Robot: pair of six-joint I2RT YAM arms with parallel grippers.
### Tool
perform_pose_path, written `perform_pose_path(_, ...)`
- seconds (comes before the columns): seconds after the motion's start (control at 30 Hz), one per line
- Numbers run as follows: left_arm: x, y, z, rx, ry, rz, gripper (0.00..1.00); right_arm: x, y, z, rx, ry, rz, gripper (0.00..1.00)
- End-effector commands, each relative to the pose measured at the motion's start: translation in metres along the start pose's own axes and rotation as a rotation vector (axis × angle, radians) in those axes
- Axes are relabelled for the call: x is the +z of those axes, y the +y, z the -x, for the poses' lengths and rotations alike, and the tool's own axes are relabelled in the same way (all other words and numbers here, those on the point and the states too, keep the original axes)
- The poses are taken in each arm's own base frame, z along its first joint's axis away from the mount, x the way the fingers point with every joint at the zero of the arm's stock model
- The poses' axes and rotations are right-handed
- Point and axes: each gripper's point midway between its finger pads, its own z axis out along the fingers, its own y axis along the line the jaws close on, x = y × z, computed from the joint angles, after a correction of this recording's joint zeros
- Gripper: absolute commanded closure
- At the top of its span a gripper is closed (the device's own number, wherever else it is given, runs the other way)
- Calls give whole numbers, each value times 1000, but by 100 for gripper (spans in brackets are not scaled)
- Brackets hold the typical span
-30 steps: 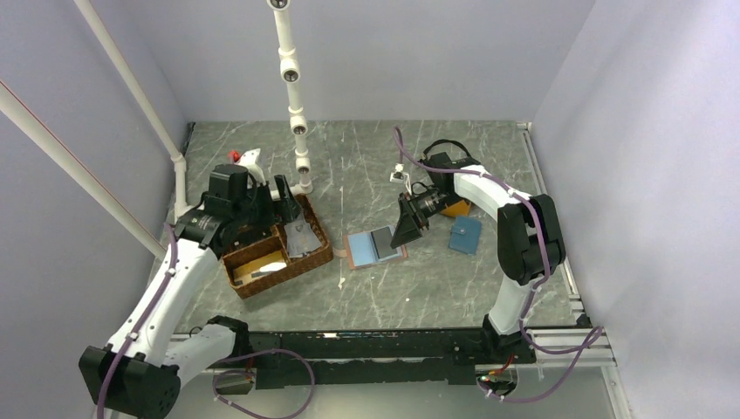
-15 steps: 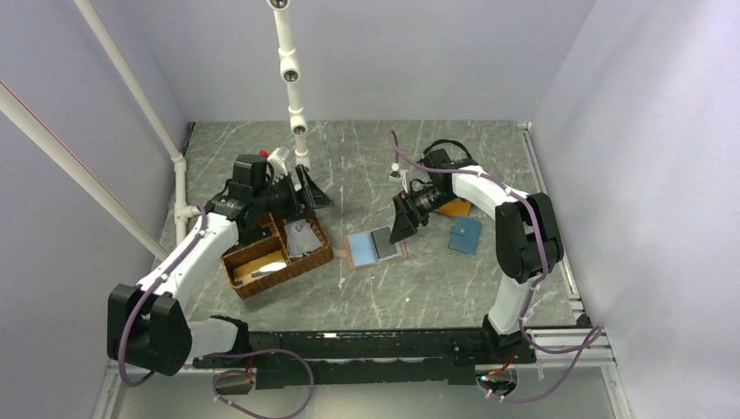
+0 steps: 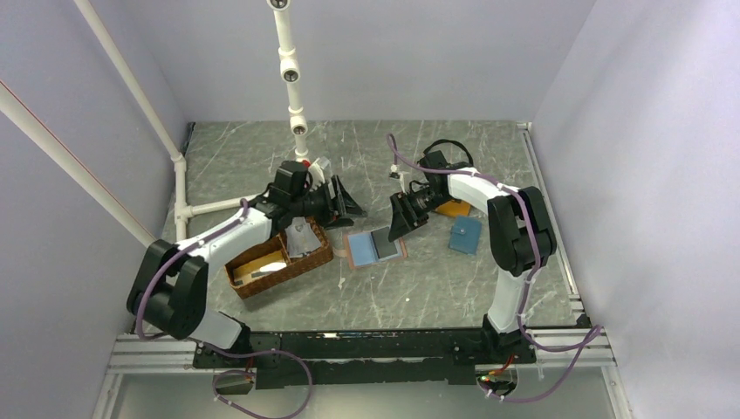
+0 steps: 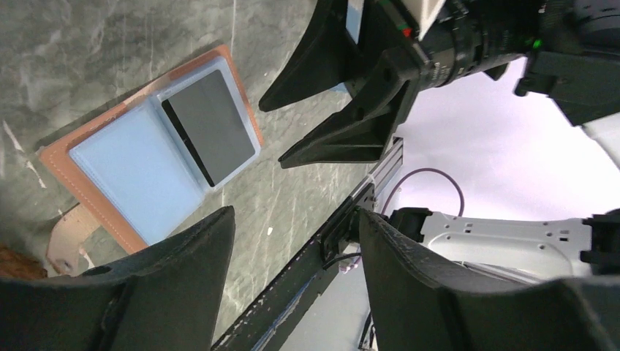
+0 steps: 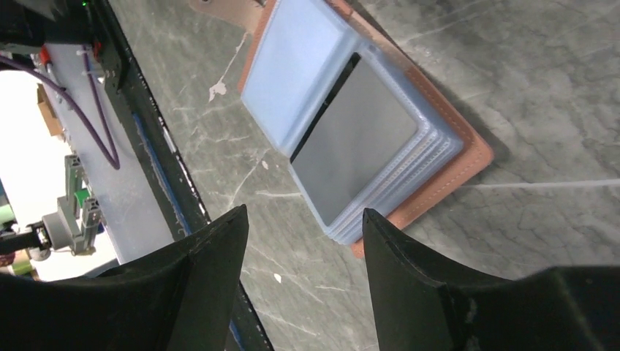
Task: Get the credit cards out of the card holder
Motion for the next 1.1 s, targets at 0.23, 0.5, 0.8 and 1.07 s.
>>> perform_pose_path(0.23, 47, 18, -18, -40, 59, 59, 48, 10, -24, 0, 57, 1, -85, 44)
perform_pose_path(0.5, 71, 41, -40, -43, 141, 186, 52, 13, -28, -2, 72, 7, -83, 45)
perform_pose_path(0.8, 84, 59, -54, -65, 194, 242, 54, 16, -29, -3, 84, 12, -73, 46)
perform_pose_path(1.07, 87, 68, -59, -78, 217, 263, 59, 16, -25, -1, 86, 9, -51, 57)
